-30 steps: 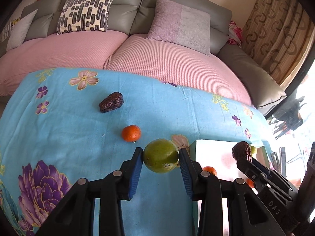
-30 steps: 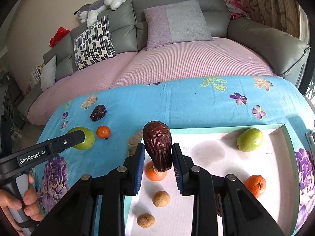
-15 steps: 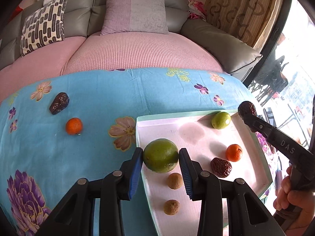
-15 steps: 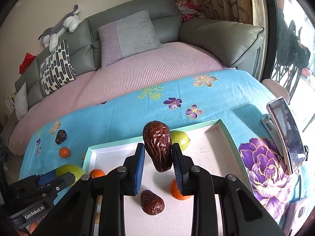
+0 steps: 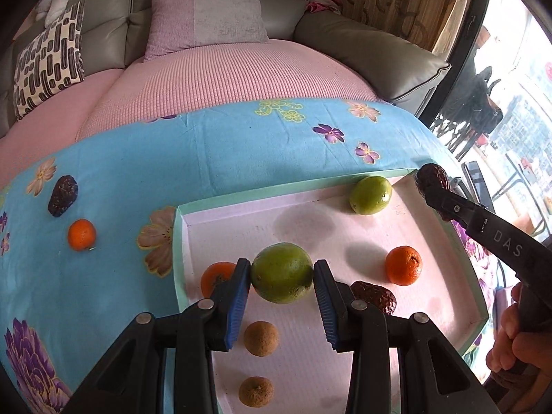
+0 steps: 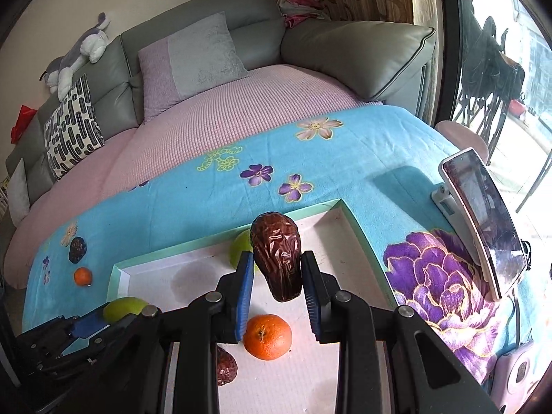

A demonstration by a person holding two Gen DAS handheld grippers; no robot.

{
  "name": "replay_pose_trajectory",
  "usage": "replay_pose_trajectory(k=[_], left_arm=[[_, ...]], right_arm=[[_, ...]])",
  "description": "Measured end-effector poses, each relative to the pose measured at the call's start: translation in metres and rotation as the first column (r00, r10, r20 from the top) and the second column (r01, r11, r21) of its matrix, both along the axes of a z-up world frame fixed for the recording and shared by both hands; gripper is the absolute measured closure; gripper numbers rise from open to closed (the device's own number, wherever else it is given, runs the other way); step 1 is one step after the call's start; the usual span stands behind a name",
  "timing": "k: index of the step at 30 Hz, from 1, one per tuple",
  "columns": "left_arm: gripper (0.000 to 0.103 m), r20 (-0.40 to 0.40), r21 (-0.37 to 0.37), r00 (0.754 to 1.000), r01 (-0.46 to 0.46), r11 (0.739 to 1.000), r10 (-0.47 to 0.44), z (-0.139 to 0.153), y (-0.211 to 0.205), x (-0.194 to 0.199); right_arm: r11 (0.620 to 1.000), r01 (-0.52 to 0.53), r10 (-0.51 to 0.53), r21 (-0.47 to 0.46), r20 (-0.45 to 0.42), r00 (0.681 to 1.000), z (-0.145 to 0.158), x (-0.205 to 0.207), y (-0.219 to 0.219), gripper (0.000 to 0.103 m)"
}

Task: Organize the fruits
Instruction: 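Carry both fruits over the white tray and open both tools to release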

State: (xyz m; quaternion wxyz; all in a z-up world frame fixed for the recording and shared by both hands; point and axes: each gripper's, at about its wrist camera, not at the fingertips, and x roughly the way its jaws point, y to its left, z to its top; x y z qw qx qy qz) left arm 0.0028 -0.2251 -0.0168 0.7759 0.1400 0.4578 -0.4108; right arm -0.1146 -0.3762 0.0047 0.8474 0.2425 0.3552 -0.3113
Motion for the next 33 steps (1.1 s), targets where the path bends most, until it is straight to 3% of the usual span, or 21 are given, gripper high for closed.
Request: replay_pose_trajectory(k=[7,33], left_arm=[[0.063,-0.001,0.039,1.000,0.019,0.999,-0.019,-0.016,-0.005,-0.003],[0.062,-0.025,0.066,0.999,0.030,0.997,-0.029,-0.017,-0.005,-0.002]], right_arm=[[1.000,0.024,-0.023,0.005,-0.046,0.999,-0.011,-0.001,-0.007,0.074],[0.992,0.052,-0.033,0.113,-0.166,0.986,-0.043,0.007,-0.015,0.073]])
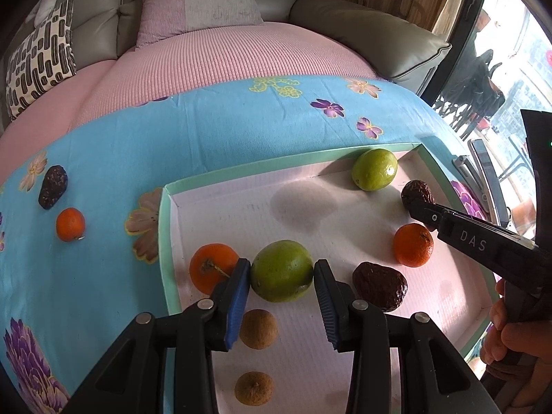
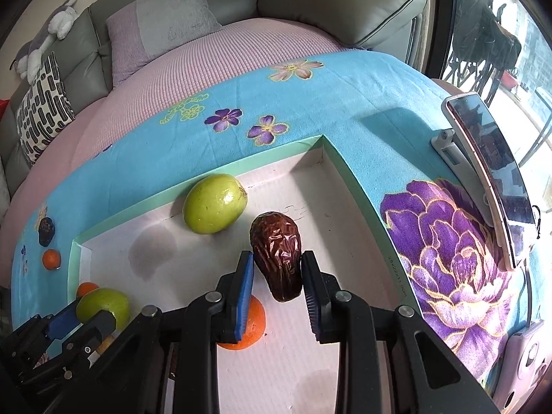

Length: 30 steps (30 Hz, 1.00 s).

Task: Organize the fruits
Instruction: 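Carry both fruits over the white tray and open both tools to release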

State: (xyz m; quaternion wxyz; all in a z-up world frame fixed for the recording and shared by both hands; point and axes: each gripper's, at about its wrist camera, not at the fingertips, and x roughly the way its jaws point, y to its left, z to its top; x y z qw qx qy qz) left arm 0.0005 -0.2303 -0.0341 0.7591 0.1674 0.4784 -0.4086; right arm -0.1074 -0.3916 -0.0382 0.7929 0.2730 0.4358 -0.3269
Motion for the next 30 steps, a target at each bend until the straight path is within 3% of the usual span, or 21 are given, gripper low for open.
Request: replay_pose_trajectory(k=[8,13,14,21,27,30], left_arm=[[0.062,-0.028,0.027,1.000,-0.007,1.000,0.007,-0.001,0.000,0.001],[0.061,-0.027,0.029,1.000,-0.003,1.000,0.004,0.002,0.002,0.001],[0.060,-0.028,0.027,1.000,-0.002,1.000,0.003,0.003,0.002,0.001],[0.039,-0.011,0.014,1.000,-0.013,1.000,0.013,0.017,0.008,0.001],[0.027,0.014,-0.001,0.998,-0.062,0.998,0.062,0.028,0.020,0.010],[0.026,0.022,-0.002,0.992,-0.123,0.992,0.123,0.030,0.029,0.023]], right_arm=[[1.000,0.002,-0.002,0.004,-0.006,1.000,-0.002,0.001,-0.001,0.072],[1.000,0.005,-0.005,0.005,-0.007,1.000,-0.002,0.002,-0.001,0.061],[1.000,0.003,-0.003,0.004,-0.006,1.000,-0.002,0.002,-0.001,0.055],[1.000,-0.009,0.009,-0.018,0.016,1.000,0.006,0.002,0.002,0.036],[0.999,-0.019,0.020,-0.036,0.032,0.999,0.012,0.004,0.006,0.033],[0.999,-0.035,0.036,-0.041,0.027,0.999,0.013,0.007,0.011,0.028]])
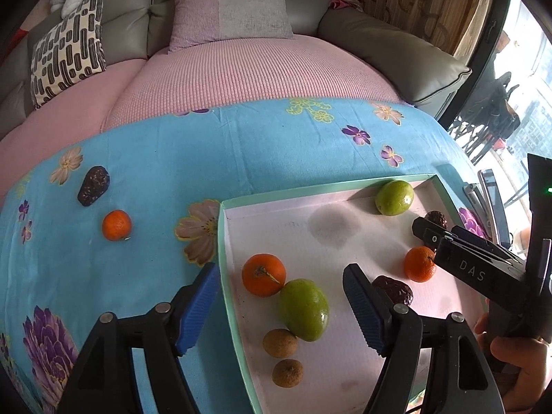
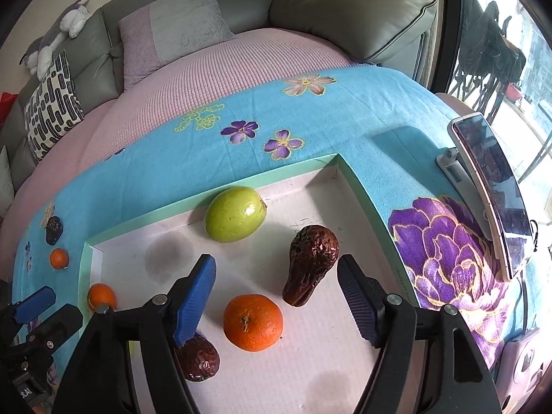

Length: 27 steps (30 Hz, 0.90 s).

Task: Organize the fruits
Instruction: 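Carry both fruits over the white tray and open both tools to release, then move both open tools back toward the last date and mandarin on the bedspread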

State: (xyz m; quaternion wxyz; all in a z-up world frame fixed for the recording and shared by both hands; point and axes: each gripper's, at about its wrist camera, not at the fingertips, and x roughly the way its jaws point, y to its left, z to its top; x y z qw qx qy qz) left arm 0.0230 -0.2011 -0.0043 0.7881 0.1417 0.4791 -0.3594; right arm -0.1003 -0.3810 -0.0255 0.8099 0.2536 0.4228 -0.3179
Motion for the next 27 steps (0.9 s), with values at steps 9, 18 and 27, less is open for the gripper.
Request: replay_pose_trajectory(k=[9,18,27], left_arm=[[0.004,0.013,0.037,0.971,-0.241,0.970,0.241,-0.013,0.041,0.048],[0.000,0.044,0.080,0.924,-0.381,0.921,0.379,-0.025,0.081,0.075],[0.000,0.108,0.101,0.884,-0.466,0.879,0.456,-0.024,0.115,0.091]], right_arm=[[0.998,-0.061,0.061,-0.023,0.005,0.998,0.005,0.014,0.017,0.028],[0.992,-0.109,0.110,-0.059,0.024,0.994,0.009,0.024,0.034,0.010],[0.978,-0.179,0.190,-0.103,0.103,0.976,0.019,0.042,0.063,0.010]])
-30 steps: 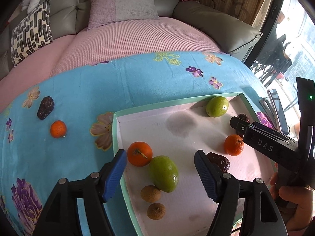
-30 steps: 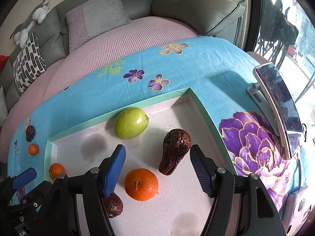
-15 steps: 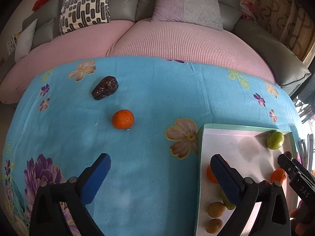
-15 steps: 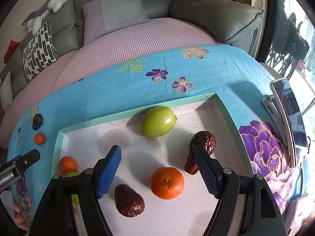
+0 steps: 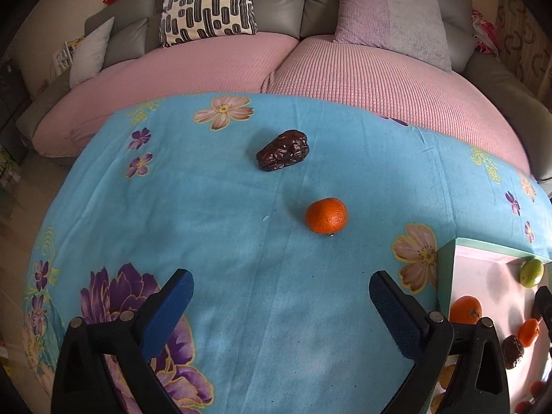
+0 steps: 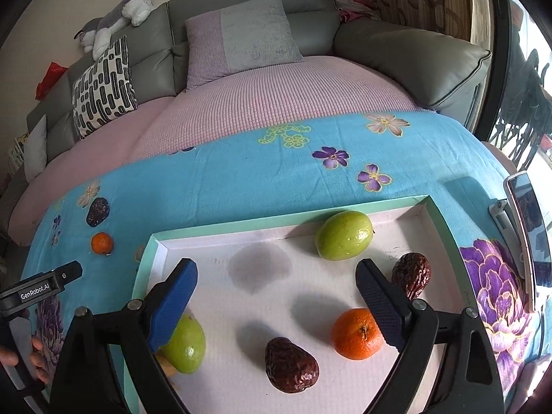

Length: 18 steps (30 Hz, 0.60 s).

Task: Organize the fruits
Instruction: 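Move both open tools back toward the last date and mandarin on the bedspread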

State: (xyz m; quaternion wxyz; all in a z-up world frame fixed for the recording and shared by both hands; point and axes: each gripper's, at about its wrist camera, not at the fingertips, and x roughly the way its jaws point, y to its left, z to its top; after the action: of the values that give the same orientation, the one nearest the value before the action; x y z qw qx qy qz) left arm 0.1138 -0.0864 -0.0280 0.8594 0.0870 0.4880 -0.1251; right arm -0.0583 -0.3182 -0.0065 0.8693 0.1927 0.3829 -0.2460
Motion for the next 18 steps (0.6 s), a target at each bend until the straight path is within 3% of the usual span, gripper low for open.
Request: replay_pose_trajectory(k=[11,18], left_arm=[[0.000,0.097,0.050,0.991,-0.094,0.994,0.089,0.014,0.041,0.016],[0.000,0.097,-0.012,0.984,-0.152,0.988,0.152,0.020,0.069,0.027]], right_arm=[[0.987,-0.160,0.160,0.007,0.023,0.987,-0.003,0.034,0.051,0.009],[0.972,-0.236,0.237,-0.021,0.030,0.971,-0.002,0.044,0.074,0.009]])
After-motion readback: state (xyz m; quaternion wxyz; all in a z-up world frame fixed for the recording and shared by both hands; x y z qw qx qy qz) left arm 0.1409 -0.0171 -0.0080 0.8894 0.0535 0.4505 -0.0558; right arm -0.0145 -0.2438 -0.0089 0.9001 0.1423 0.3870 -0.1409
